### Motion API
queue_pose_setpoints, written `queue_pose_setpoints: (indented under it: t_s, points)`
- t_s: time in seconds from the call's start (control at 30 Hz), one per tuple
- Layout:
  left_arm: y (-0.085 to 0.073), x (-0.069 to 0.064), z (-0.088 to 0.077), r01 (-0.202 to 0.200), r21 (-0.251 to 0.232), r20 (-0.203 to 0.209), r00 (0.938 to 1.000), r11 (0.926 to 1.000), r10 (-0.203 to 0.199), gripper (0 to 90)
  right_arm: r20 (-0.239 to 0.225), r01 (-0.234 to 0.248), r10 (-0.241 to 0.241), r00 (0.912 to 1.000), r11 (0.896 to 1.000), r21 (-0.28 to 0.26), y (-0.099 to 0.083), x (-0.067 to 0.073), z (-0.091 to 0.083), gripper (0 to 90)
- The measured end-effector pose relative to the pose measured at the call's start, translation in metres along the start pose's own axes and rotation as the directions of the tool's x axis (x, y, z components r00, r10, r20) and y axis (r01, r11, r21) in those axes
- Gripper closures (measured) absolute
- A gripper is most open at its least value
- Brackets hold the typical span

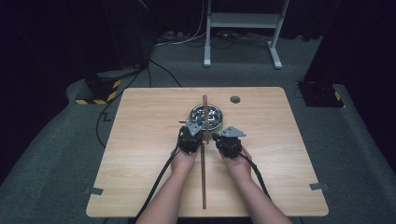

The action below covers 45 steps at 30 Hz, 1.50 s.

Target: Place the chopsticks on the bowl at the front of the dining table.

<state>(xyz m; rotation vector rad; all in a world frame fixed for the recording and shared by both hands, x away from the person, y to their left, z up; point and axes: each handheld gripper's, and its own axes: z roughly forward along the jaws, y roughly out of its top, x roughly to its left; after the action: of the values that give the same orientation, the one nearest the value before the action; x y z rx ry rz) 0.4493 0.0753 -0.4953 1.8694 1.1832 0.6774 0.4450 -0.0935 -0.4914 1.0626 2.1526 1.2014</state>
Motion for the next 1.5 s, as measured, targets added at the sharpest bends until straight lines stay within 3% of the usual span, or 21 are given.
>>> queue_pose_setpoints:
  t_s: [0.2,0.4,1.03,1.27,1.5]
  points:
    - [-0.003,-0.003,0.008,0.028,-0.009,0.002,0.9996,0.9996,-0.028,81.8,0.014,-0.036,0.035,0.9993,0.999,0.038,0.007,-0.008,0.018,89.3]
    - [-0.003,0.0,0.01,0.025,-0.019,0.012,0.9996,0.9995,-0.025,81.8,0.028,-0.03,0.029,0.9992,0.998,0.05,0.006,-0.007,0.027,89.1]
    - [-0.004,0.001,0.012,0.032,-0.03,0.028,0.9991,0.999,-0.031,81.8,0.02,-0.021,0.021,0.9996,0.999,0.032,0.006,0.0,0.032,88.7]
    - [-0.005,0.004,0.006,0.03,-0.031,0.013,0.9995,0.9991,-0.029,79.3,0.023,-0.008,0.008,0.9997,1.0,0.019,0.009,0.0,0.025,87.3]
    - [-0.012,0.003,-0.016,0.011,-0.048,0.012,0.9999,0.9988,-0.011,69.8,0.02,0.003,-0.003,0.9998,1.0,-0.007,-0.002,0.002,0.0,83.2]
